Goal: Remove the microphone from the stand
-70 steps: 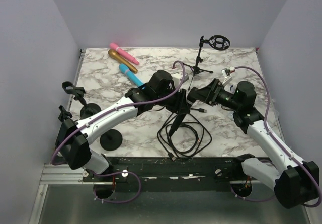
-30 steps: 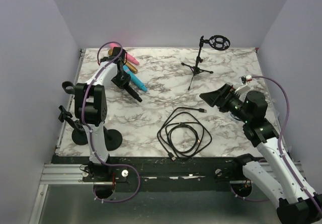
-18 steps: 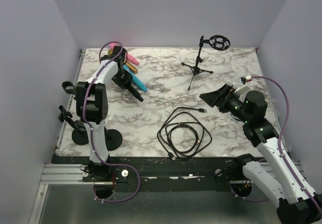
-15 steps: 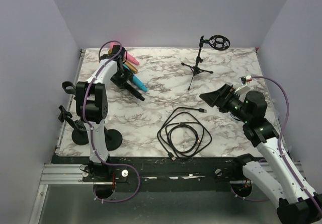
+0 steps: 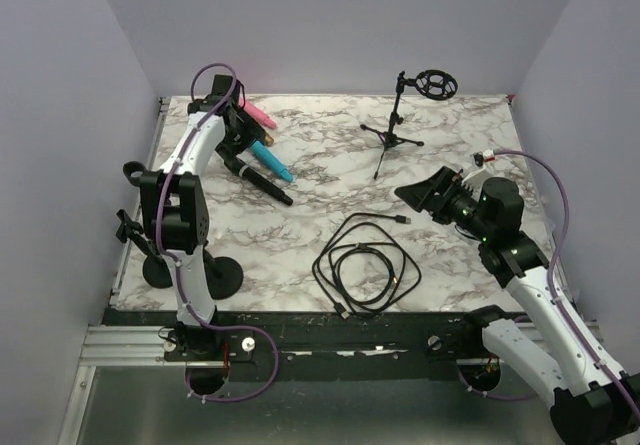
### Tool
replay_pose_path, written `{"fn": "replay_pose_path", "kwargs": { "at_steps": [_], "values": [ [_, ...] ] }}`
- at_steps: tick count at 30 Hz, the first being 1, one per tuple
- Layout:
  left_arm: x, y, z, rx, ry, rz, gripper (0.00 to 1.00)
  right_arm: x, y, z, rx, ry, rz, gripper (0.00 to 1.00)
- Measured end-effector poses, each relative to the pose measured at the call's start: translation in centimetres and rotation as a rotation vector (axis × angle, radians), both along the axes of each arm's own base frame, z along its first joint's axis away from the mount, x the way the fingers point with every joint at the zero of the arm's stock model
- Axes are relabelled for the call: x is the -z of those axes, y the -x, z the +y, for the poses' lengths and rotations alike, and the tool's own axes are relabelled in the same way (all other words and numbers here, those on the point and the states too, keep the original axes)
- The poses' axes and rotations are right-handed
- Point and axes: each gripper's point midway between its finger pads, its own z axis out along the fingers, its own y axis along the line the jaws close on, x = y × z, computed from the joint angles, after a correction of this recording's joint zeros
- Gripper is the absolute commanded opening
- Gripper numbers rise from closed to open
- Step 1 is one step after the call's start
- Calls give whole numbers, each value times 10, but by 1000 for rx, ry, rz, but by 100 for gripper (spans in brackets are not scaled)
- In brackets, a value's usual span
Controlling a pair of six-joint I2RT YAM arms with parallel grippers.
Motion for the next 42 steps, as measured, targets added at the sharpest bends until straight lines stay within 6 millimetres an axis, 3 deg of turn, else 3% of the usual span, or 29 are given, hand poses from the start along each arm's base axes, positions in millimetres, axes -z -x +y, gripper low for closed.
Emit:
{"fn": "replay_pose_path", "kwargs": {
  "at_steps": [4,10,14,22,31,42],
  "values": [
    [-43,10,-6,51,18,-95,76,8,-4,0,3,19,16,97],
    [-125,33,-28,183,90,-335,72,20,-9,-1,-4,60,36,100],
    [-155,47,-48,312,177,-471,72,21,-15,-3,5,94,34,100],
    [-171,77,-81,527,318,-619,72,3,-40,-28,158,185,-5,99],
    [-224,123,-135,834,400,-811,73,10,-93,-37,282,229,-11,100],
    [-231,134,-148,915,416,-845,76,31,-169,-28,285,-42,-33,100]
  ]
}}
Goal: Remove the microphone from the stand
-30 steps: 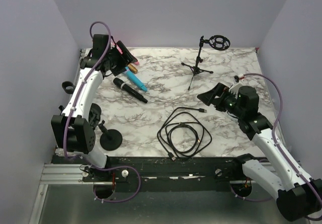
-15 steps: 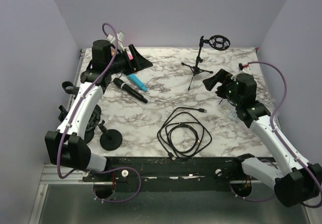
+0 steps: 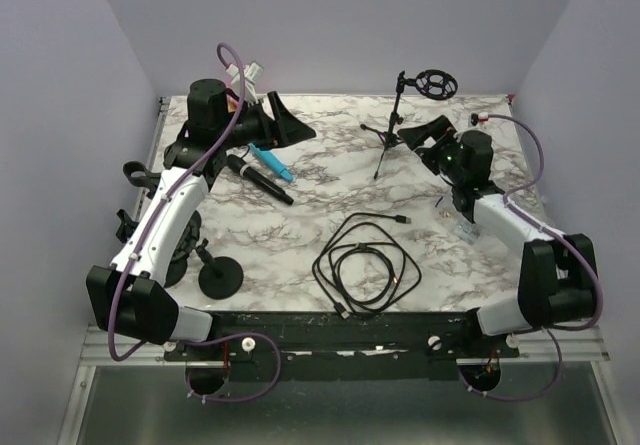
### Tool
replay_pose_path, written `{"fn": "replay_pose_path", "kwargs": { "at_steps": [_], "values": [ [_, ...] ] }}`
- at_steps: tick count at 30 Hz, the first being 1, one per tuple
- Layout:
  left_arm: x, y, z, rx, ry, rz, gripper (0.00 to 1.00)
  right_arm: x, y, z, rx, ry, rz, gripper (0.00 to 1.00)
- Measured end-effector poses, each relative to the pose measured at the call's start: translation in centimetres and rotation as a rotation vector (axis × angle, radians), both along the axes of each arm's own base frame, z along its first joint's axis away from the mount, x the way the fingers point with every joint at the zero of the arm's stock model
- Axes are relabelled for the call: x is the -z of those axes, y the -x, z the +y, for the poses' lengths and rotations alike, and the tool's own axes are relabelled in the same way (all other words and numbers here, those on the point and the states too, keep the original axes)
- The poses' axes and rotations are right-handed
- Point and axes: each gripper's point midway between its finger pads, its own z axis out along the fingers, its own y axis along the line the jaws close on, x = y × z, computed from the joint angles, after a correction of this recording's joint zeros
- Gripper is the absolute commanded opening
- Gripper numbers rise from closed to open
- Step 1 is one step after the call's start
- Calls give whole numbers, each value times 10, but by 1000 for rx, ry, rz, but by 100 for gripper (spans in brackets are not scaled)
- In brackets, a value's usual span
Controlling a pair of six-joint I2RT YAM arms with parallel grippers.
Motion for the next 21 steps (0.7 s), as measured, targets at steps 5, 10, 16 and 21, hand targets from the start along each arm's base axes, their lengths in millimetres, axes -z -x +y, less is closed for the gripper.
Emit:
{"fn": "replay_pose_path", "kwargs": {
  "at_steps": [5,10,16,21],
  "values": [
    [-4,6,-9,36,19,-10,80,19,-22,-8,-29,-147,18,100],
    [1,10,-16,64,39,15,80,53,-43,-14,-87,-319,73,92],
    [2,10,-18,72,46,21,80,77,-63,-17,-142,-499,133,91],
    [1,9,-18,73,47,18,80,58,-85,-11,-200,-574,99,87]
  ]
}}
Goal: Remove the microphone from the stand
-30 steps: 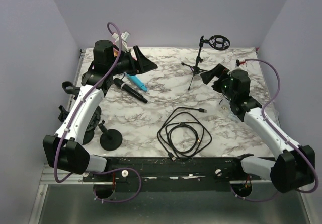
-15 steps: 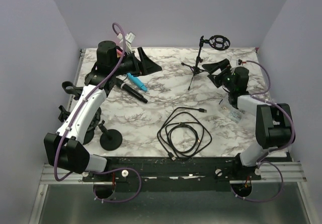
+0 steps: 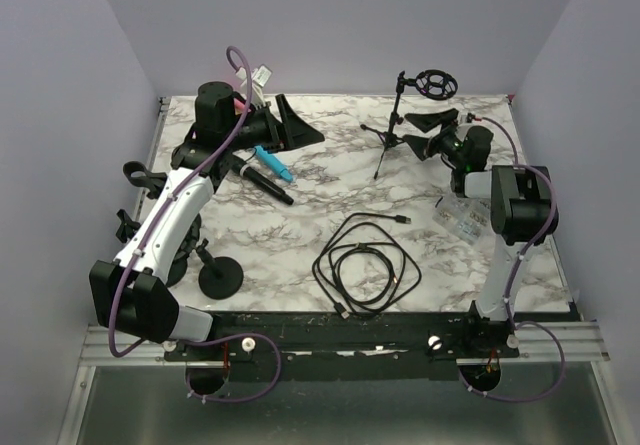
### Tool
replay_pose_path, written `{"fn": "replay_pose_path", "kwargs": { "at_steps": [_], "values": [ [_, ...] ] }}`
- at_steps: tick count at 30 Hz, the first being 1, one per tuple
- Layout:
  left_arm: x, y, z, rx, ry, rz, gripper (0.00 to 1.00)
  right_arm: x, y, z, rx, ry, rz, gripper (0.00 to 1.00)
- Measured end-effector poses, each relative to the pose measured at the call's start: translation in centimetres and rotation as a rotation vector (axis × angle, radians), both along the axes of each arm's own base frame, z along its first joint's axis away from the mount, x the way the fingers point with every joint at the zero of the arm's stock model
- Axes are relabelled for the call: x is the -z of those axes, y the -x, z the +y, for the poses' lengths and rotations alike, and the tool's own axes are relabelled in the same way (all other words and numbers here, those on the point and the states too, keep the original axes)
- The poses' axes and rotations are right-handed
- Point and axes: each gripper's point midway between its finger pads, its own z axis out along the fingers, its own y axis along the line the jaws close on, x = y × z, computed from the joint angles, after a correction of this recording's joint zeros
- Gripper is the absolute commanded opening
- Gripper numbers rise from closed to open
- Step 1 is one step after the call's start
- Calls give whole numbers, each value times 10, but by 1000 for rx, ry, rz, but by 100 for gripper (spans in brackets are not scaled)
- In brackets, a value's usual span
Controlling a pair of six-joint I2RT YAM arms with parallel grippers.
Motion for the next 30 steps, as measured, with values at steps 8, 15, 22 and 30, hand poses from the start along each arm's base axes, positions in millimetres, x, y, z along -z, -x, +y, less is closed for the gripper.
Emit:
{"fn": "replay_pose_path", "kwargs": {
  "at_steps": [8,15,22,30],
  "values": [
    [0,0,0,2,3,3,79,-8,-27,2,-23,-121,-6,72],
    [-2,-2,3,-4,14,7,79,9,-26,5,-45,-167,58,62],
    [-3,-3,3,-5,20,5,79,-4,-27,8,-69,-171,23,53],
    [1,-5,3,-5,18,15,79,-4,-27,9,-83,-174,21,41]
  ]
}}
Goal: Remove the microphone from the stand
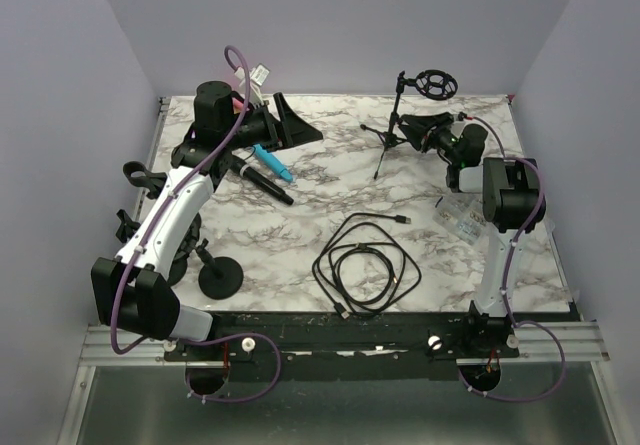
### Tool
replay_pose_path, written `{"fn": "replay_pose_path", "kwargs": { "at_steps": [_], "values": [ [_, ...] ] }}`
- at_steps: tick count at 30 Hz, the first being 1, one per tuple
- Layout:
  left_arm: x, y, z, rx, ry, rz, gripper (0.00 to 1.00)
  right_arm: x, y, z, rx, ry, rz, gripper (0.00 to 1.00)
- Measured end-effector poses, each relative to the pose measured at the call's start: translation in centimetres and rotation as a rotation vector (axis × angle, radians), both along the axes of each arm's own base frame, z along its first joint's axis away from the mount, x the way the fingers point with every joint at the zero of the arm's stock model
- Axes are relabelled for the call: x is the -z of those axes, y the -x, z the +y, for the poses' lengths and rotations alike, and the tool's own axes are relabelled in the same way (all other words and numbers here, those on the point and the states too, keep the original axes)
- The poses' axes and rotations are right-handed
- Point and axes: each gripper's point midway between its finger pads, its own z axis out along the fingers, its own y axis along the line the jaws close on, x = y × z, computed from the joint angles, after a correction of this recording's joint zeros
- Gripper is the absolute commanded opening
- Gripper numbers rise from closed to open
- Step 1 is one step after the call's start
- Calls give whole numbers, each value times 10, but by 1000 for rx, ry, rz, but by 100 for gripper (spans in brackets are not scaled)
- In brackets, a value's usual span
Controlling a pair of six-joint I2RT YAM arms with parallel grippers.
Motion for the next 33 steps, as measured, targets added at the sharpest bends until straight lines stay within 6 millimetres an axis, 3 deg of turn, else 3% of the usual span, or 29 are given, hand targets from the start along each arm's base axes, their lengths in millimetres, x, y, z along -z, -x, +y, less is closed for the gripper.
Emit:
{"fn": "replay_pose_path", "kwargs": {
  "at_steps": [11,14,19,33],
  "values": [
    [2,-4,4,-10,0,4,79,-3,-1,4,-20,-1,-16,40],
    [2,-5,5,-14,0,3,79,-4,-2,4,-23,1,-21,30],
    [2,-5,5,-14,0,3,79,-1,-2,7,-28,11,-25,1],
    [5,-6,4,-13,6,18,79,2,-3,6,-7,233,-108,1]
  ]
}}
